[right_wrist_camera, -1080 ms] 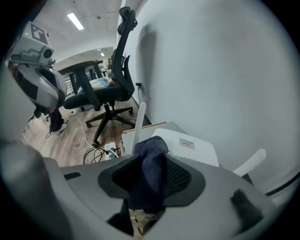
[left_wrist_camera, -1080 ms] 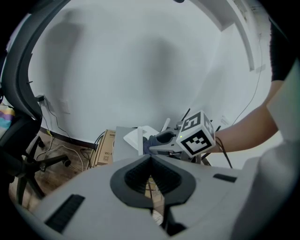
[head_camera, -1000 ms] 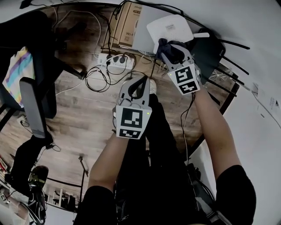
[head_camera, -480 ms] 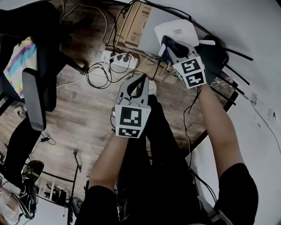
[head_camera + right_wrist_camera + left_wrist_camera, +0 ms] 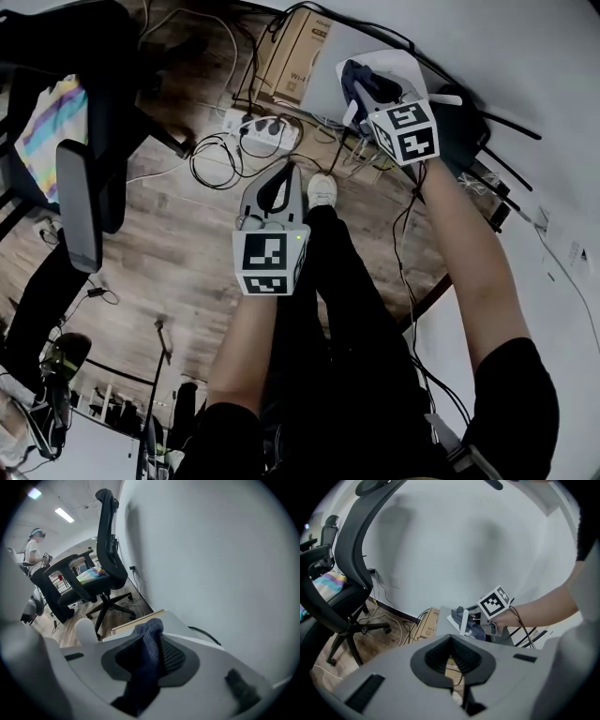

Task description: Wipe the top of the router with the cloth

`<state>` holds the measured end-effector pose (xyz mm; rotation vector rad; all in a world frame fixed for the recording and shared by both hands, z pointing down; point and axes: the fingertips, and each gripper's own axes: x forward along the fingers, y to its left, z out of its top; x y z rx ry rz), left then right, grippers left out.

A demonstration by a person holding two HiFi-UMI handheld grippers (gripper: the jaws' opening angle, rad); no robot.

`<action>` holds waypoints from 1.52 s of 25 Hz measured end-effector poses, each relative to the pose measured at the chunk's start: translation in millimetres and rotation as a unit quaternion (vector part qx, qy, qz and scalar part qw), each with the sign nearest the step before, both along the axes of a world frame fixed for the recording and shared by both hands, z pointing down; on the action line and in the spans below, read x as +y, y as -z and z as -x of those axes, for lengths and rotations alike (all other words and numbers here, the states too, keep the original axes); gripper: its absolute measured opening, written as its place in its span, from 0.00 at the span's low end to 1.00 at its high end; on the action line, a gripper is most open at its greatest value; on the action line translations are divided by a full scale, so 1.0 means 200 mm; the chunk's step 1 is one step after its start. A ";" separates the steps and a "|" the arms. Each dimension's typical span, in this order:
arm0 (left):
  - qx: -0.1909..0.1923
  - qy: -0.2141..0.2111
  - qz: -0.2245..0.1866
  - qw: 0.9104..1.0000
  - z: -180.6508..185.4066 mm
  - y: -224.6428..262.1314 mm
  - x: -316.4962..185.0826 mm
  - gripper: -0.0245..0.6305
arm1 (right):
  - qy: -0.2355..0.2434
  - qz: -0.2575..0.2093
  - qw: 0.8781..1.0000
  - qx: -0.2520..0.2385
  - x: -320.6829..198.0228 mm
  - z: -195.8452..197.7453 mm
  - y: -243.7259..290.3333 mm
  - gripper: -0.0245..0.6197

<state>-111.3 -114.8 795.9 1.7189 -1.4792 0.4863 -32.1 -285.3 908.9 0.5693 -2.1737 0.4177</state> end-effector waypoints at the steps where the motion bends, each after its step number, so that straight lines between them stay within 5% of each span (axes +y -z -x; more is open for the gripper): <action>1: -0.002 0.001 0.003 1.000 0.00 0.00 0.01 0.04 | -0.003 0.003 1.000 -0.004 -0.01 0.00 0.00 0.20; 4: -0.007 -0.005 0.009 1.000 -0.02 0.01 0.03 0.04 | -0.026 0.009 1.000 -0.006 -0.07 -0.04 -0.02 0.20; 7: -0.008 -0.010 0.008 1.000 -0.04 0.04 0.01 0.04 | -0.103 0.021 0.994 -0.009 -0.17 -0.13 -0.04 0.20; 14: -0.002 -0.015 0.001 1.000 -0.08 0.07 -0.04 0.04 | -0.249 -0.004 0.968 0.040 -0.37 -0.37 -0.07 0.20; 20: -0.004 -0.013 0.008 1.000 -0.06 0.06 -0.03 0.04 | -0.327 -0.033 0.939 0.096 -0.48 -0.54 -0.05 0.20; 26: 0.000 -0.010 0.006 1.000 -0.04 0.07 -0.05 0.04 | -0.320 -0.037 0.944 0.074 -0.45 -0.50 -0.06 0.19; 33: -0.003 -0.018 0.003 1.000 -0.02 0.08 -0.06 0.04 | -0.162 -0.031 0.986 0.010 -0.20 -0.17 -0.03 0.19; 38: -0.007 -0.021 0.006 1.000 0.00 0.07 -0.04 0.04 | -0.105 -0.021 0.994 -0.014 -0.05 -0.09 0.00 0.19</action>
